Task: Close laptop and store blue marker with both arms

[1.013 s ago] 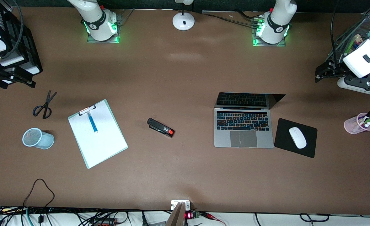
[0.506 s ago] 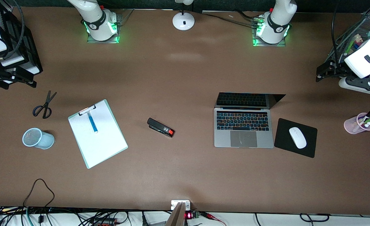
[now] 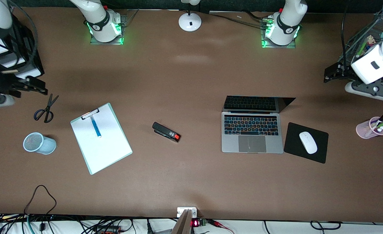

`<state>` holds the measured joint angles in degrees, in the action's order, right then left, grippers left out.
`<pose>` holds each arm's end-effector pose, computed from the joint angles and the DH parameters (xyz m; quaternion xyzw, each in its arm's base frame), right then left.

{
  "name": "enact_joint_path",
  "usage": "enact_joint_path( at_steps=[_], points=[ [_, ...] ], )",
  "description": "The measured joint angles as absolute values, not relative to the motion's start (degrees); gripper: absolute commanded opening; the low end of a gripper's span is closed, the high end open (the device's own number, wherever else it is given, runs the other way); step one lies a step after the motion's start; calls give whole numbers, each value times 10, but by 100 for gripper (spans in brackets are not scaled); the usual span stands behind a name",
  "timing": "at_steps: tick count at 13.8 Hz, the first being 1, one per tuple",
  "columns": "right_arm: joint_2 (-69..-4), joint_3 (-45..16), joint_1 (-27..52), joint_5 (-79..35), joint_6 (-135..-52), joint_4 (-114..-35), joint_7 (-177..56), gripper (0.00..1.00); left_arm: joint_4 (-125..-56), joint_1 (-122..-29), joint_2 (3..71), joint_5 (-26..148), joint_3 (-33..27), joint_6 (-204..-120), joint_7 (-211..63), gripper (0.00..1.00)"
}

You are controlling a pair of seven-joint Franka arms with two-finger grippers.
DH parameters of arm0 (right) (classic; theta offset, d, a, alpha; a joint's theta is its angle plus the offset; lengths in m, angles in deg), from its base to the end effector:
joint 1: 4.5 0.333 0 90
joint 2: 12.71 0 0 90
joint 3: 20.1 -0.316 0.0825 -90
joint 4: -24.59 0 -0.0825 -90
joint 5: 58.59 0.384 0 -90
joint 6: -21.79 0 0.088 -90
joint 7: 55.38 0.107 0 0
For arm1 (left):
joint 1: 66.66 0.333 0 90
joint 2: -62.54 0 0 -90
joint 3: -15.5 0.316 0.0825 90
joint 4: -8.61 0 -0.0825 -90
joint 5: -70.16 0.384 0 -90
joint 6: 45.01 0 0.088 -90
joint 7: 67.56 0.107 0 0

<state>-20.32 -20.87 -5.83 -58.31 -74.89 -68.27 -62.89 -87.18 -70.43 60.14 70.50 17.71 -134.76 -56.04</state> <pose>0.5969 -0.0058 0.5341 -0.9976 -0.0602 0.0327 0.0056 0.5586 -0.0150 0.5535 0.9908 -0.1137 -0.0736 0.0026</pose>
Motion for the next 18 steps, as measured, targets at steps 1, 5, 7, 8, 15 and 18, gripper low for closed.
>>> enact_joint_path(
  at_steps=[1, 5, 7, 8, 15, 18],
  points=[
    [-212, -209, -55, -583, -778, -701, -629, 100, -858, -704, 581, 705, 177, -1348, -561, 47],
    [-235, -209, -40, -584, -814, -717, -632, 100, -828, -704, 556, 705, 177, -1327, -561, 13],
    [-247, -209, -35, -584, -826, -717, -632, 100, -824, -705, 555, 705, 177, -1321, -561, 8],
    [-251, -209, -34, -584, -828, -717, -632, 100, -824, -705, 555, 705, 177, -1320, -561, 6],
    [-265, -210, -4, -600, -838, -718, -645, 100, -824, -705, 554, 697, 177, -1278, -573, 5],
    [-279, -210, -1, -601, -852, -718, -645, 100, -834, -706, 559, 657, 165, -1262, -624, 5]
  ],
)
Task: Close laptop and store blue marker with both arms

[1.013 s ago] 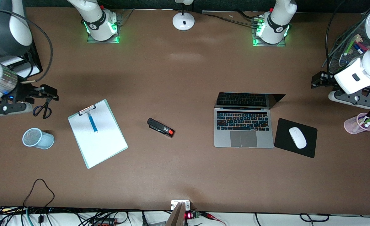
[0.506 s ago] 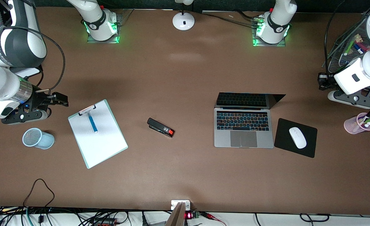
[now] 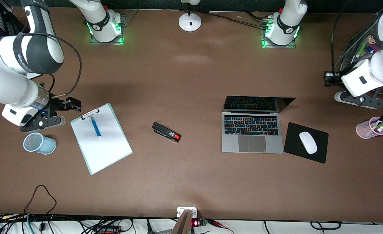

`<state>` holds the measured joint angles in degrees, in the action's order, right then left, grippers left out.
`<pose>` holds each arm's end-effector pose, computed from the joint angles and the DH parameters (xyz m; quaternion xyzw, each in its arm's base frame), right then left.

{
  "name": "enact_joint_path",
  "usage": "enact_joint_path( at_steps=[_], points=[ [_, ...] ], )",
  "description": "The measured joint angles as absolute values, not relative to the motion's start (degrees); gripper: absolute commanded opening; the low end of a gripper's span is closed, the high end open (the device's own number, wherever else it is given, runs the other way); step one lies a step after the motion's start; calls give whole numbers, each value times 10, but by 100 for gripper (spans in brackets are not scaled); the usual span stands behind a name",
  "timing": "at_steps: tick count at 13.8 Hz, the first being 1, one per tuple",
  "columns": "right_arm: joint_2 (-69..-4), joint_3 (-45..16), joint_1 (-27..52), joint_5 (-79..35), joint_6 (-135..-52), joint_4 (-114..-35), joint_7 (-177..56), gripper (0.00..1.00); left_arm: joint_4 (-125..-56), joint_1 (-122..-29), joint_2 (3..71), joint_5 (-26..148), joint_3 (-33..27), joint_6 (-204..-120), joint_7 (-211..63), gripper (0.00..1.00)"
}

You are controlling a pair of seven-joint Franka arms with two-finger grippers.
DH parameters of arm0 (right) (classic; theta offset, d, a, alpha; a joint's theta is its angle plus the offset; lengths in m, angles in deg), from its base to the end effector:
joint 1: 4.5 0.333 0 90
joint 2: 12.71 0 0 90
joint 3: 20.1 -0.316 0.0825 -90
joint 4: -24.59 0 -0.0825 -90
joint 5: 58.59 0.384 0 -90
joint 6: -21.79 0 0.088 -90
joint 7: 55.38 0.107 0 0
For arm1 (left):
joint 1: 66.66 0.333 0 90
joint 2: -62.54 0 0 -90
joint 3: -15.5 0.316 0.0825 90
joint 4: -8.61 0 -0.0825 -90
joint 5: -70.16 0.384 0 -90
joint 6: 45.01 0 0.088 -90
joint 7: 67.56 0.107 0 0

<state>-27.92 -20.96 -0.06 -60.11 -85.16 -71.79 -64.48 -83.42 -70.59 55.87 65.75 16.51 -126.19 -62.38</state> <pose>0.6266 0.0553 0.4380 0.9907 0.1294 -0.0408 0.0092 0.5612 -0.0383 0.5326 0.9852 -0.0697 -0.1514 0.0404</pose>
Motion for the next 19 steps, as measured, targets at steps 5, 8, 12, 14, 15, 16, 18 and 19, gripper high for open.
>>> enact_joint_path(
  at_steps=[5, 8, 12, 14, 15, 16, 18, 19],
  points=[
    [-337, -208, -1, -602, -925, -722, -653, 100, -862, -712, 576, 642, 70, -1268, -770, 5],
    [-370, -208, -1, -602, -950, -723, -672, 100, -896, -716, 578, 632, 45, -1320, -806, 5],
    [-409, -207, -3, -605, -988, -723, -693, 100, -999, -715, 594, 628, 25, -1441, -812, 5],
    [-428, -207, -4, -606, -1003, -723, -729, 100, -1056, -714, 608, 627, -4, -1502, -835, 5],
    [-438, -207, -4, -606, -1009, -724, -742, 100, -1076, -714, 614, 627, -20, -1524, -848, 5],
    [-448, -207, -4, -606, -1016, -724, -748, 100, -1093, -715, 617, 627, -32, -1546, -857, 5],
    [-465, -207, -3, -606, -1020, -724, -755, 100, -1114, -715, 620, 627, -38, -1577, -862, 5],
    [-472, -208, -1, -606, -1020, -724, -758, 98, -1123, -714, 620, 627, -38, -1590, -862, 5]
  ],
)
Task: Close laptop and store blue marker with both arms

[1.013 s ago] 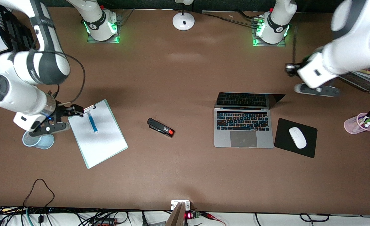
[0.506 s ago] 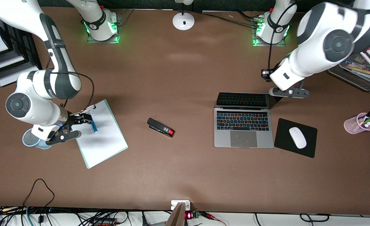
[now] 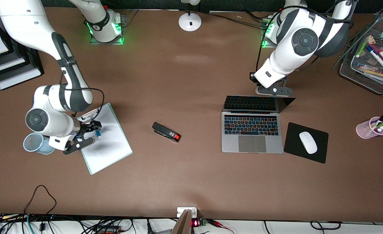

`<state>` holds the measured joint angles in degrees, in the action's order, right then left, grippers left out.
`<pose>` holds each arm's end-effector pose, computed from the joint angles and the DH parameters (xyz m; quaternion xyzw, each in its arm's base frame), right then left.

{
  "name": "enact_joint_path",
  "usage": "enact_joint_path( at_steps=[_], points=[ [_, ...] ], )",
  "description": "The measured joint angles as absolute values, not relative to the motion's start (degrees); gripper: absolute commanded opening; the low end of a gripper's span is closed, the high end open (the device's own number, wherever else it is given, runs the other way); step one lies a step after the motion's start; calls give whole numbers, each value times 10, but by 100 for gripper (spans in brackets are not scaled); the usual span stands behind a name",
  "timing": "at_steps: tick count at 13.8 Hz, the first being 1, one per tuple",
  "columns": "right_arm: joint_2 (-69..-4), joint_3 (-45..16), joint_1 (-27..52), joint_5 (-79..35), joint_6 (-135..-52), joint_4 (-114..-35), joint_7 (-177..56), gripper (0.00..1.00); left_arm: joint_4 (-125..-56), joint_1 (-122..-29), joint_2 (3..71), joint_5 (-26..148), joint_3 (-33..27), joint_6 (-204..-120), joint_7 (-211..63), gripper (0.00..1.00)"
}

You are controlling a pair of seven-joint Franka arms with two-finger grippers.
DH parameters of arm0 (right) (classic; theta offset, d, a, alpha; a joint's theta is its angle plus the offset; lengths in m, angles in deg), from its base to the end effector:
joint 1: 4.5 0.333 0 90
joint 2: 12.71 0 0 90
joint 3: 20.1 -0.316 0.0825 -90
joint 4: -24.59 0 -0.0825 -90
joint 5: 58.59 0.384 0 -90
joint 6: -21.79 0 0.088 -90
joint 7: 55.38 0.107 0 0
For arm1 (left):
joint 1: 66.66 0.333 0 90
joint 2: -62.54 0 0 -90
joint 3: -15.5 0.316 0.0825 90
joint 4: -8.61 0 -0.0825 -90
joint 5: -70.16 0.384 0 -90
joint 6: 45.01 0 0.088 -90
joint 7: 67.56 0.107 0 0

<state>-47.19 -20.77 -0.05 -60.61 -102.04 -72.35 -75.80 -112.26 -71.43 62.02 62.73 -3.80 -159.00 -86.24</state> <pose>0.6601 0.0570 0.2369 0.9708 0.2302 -0.0670 0.0017 0.4806 -0.2232 0.4019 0.9961 -0.0168 -0.0812 0.0314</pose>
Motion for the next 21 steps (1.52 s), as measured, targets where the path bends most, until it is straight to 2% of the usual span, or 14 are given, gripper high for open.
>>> enact_joint_path(
  at_steps=[1, 4, 5, 11, 13, 18, 21],
  points=[
    [-476, -208, 3, -606, -1020, -723, -764, 91, -1134, -714, 620, 627, -40, -1608, -862, 5],
    [-485, -208, 7, -606, -1020, -723, -790, 60, -1173, -714, 618, 627, -43, -1671, -862, 5],
    [-486, -208, 7, -606, -1020, -723, -795, 56, -1180, -714, 614, 627, -43, -1686, -862, 5],
    [-500, -207, 6, -606, -1027, -723, -813, 49, -1185, -709, 579, 685, -42, -1770, -860, 4],
    [-505, -207, 6, -609, -1029, -722, -817, 46, -1185, -705, 574, 699, -42, -1786, -860, 0],
    [-513, -207, 6, -623, -1042, -722, -823, 33, -1185, -690, 562, 701, -42, -1837, -860, 0],
    [-515, -207, 6, -623, -1044, -722, -824, 29, -1180, -677, 539, 701, -41, -1881, -860, 0]
  ],
)
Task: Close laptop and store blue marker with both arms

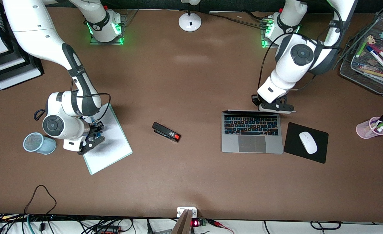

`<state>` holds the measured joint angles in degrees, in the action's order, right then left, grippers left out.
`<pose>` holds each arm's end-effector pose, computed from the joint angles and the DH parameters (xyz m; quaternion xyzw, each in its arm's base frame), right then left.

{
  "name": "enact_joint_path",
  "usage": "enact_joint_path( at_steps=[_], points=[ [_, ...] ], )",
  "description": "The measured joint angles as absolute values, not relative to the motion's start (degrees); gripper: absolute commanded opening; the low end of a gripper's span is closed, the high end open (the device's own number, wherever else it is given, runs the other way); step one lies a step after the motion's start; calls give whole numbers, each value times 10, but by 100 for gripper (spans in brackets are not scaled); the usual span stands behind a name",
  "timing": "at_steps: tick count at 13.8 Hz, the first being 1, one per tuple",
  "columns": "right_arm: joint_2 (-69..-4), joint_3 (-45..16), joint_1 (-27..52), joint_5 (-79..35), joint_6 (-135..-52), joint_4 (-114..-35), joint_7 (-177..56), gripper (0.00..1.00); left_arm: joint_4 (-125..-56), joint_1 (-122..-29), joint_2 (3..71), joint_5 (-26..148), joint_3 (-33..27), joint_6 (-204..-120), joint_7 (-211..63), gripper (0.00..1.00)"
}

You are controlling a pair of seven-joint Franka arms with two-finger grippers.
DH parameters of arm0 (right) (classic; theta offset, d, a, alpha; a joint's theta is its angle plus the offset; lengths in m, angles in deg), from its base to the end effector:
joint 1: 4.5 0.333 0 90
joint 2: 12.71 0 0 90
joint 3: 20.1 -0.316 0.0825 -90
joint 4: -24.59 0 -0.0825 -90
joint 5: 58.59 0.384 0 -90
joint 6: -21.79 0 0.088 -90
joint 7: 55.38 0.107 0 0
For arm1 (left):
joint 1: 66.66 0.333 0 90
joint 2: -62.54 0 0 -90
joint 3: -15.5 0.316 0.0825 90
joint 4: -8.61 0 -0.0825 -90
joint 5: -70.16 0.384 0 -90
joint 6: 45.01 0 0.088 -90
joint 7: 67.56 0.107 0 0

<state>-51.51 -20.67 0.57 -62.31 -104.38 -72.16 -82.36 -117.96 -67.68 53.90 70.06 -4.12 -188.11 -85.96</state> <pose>0.6566 0.0620 0.1914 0.9504 0.2993 -0.0842 0.0059 0.5247 -0.1957 0.3296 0.9969 -0.0152 0.0604 0.0486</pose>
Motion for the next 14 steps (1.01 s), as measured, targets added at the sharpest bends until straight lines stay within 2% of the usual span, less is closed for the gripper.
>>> enact_joint_path(
  at_steps=[7, 14],
  points=[
    [-525, -207, 6, -623, -1046, -715, -824, 28, -1171, -673, 470, 715, -41, -1978, -859, 0],
    [-529, -206, 6, -623, -1047, -713, -824, 8, -1110, -669, 389, 753, -26, -2008, -859, 0]
  ],
)
